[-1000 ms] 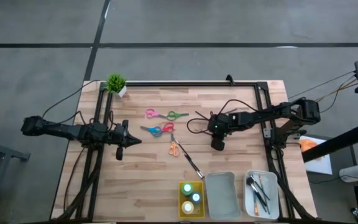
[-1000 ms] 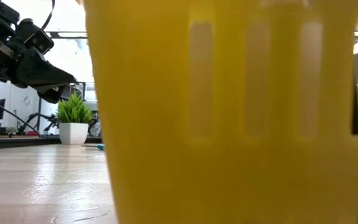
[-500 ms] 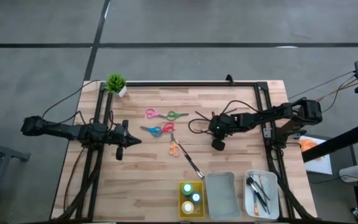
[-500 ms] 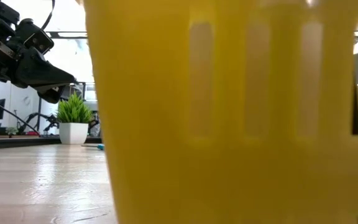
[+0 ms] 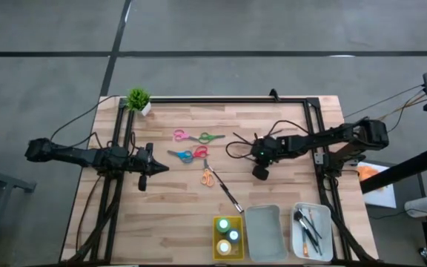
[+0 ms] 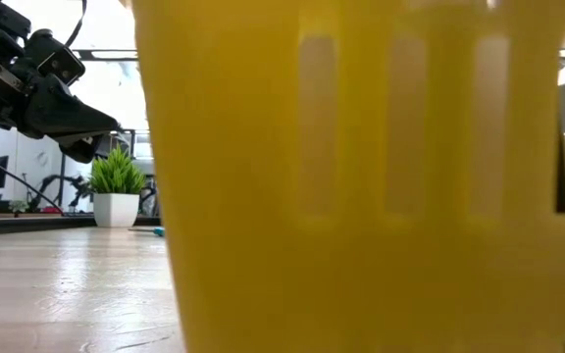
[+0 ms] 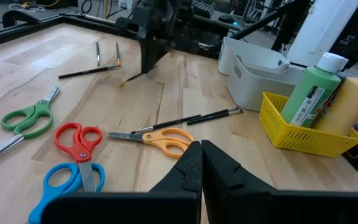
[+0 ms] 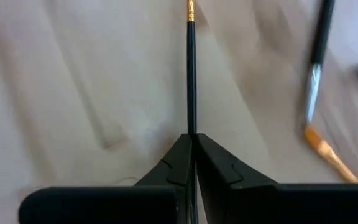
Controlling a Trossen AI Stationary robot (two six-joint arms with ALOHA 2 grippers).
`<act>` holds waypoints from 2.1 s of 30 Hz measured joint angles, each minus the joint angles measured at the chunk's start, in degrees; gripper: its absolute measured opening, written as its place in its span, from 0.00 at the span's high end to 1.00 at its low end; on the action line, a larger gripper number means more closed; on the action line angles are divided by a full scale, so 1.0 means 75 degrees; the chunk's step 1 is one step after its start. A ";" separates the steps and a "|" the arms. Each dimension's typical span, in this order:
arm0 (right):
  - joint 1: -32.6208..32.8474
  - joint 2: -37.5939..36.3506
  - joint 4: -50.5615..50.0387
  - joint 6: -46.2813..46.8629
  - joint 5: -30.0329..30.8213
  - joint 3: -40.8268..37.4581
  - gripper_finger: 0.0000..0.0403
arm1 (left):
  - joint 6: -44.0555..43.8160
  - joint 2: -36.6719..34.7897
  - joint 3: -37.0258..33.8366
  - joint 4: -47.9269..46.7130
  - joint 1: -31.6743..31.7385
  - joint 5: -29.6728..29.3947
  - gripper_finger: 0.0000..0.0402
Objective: Pick & Place Paint Supplies
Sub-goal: Put the gold paint brush into the white bin
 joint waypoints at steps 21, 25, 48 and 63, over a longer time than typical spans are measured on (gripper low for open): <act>0.1346 -0.3212 -0.3872 0.5926 -0.0073 0.1276 0.97 | 0.0000 0.0000 0.0000 -0.0001 0.0001 -0.0001 1.00; 0.2100 -0.3256 -0.5232 0.7614 -0.0051 0.1815 0.97 | 0.0000 0.0000 0.0000 -0.0002 0.0000 -0.0001 1.00; 0.7514 0.0188 -0.9557 1.4317 0.1159 0.5371 0.97 | 0.0000 0.0000 0.0000 -0.0003 0.0000 -0.0003 1.00; 0.9140 0.2698 -0.9979 1.5138 -0.0666 0.6700 0.97 | 0.0000 0.0000 0.0000 -0.0001 0.0001 0.0000 1.00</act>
